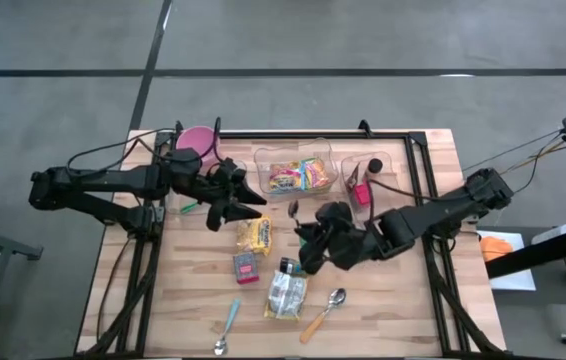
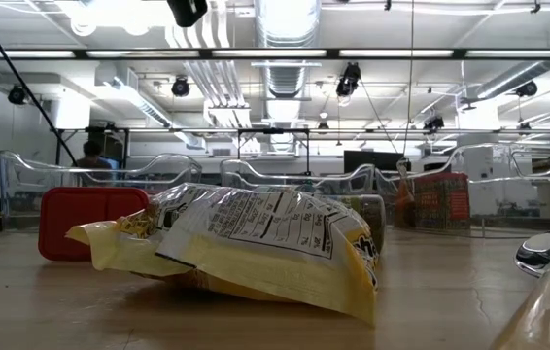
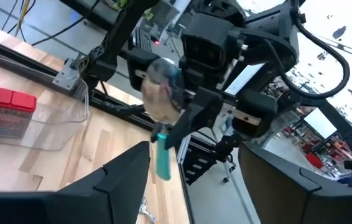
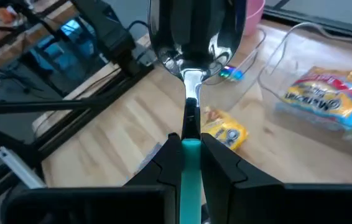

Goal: Pick & Place Food Item
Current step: Put the green spoon into the left transparent bin

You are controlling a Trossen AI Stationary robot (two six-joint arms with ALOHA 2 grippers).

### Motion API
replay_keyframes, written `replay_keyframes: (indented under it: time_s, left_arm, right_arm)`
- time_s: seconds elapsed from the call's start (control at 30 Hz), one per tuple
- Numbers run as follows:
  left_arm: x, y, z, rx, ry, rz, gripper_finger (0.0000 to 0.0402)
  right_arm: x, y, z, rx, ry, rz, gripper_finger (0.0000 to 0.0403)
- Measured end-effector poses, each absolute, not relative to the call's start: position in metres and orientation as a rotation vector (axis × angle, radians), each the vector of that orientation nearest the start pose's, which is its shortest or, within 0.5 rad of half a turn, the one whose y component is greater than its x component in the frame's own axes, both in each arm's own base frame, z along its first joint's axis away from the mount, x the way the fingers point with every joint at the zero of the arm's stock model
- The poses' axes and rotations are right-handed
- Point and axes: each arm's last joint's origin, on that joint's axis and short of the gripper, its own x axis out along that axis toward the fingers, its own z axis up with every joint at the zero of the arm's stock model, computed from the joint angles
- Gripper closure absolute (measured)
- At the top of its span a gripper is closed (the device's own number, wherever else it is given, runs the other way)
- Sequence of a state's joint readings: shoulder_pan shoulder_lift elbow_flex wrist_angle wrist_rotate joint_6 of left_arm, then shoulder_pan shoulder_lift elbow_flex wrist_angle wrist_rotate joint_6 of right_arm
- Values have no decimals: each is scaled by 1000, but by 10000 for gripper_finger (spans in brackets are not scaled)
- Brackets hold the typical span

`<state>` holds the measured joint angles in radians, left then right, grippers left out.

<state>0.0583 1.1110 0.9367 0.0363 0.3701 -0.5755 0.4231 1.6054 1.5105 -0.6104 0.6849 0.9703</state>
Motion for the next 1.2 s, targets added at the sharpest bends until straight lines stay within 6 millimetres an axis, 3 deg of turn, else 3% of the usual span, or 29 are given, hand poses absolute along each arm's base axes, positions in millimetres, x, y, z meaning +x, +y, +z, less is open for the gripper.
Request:
replay_keyframes:
  time_s: [0.23, 0.5, 1.2]
  left_arm:
    - [249, 4, 344, -600, 219, -254, 75]
    - [258, 9, 336, -644, 198, -63, 7]
    - [269, 11, 334, -628, 130, -10, 3]
  right_arm:
    - [331, 113, 346, 552, 396, -524, 374]
    - [347, 95, 363, 526, 239, -509, 374]
    - [373, 84, 359, 551, 143, -471, 374]
